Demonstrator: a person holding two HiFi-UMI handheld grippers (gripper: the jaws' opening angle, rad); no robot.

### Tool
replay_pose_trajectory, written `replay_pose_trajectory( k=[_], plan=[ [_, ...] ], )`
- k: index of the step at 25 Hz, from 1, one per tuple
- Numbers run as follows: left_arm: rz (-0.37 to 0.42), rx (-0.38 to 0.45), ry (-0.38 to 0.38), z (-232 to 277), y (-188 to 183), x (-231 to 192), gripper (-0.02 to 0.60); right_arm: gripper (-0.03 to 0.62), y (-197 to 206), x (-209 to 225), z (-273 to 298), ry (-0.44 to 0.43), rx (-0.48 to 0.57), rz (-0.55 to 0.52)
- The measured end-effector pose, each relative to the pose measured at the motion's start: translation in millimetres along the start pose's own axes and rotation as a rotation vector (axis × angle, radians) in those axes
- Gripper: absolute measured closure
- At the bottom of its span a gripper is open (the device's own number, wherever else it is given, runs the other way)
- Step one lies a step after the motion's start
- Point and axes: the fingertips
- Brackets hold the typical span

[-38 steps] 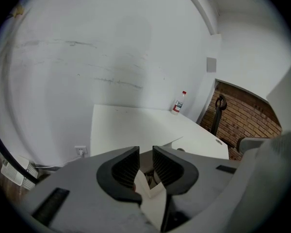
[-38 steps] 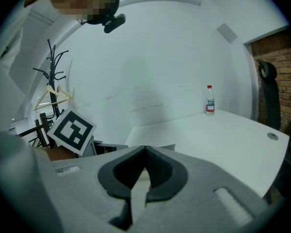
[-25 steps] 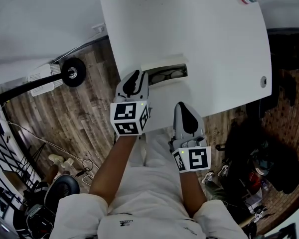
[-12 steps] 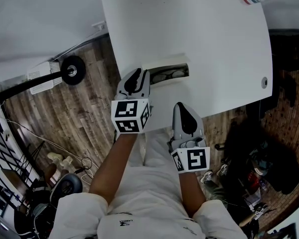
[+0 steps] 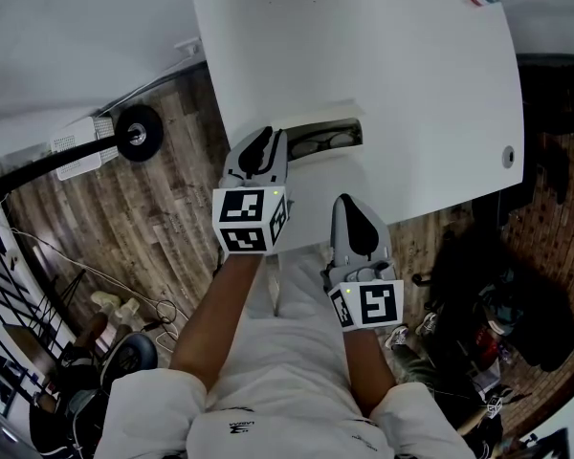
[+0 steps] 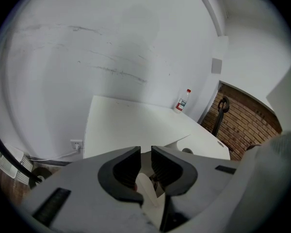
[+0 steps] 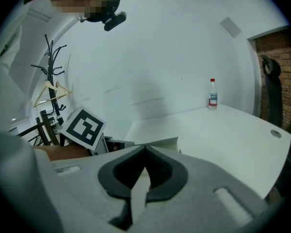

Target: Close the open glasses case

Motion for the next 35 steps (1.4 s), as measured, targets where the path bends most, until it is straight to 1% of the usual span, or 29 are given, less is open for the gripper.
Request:
replay_pose_trajectory(
  k=[5, 11, 26, 35],
  plan=[
    [-0.006, 0.000, 0.004, -1.4, -0.1, -0.4, 0.524, 0.592, -2.1, 2.1, -1.6, 0.009, 0.002, 0.016],
    [0.018, 0.001, -0.004, -1.0, 1.4, 0.3, 0.532, 0.592, -0.2, 2.2, -2.0, 0.011, -0.001, 0.009],
    [0.020, 0.007, -0.004, -4.1, 3.3, 2.2, 0.535, 0.592, 3.1, 3.6, -1.9, 0.015, -0.010, 0.000],
    [0.031, -0.007, -0.003, -5.5, 4.4, 3.3, 0.535, 0.592, 4.6, 4.1, -2.4, 0.012, -0.016, 0.004]
  ],
)
Point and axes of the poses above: the fingertips, and each gripper's own axes: z forward along the fingers, x to its right, y out of its underside, and after that the axes turned 12 degrees about x, right-handed
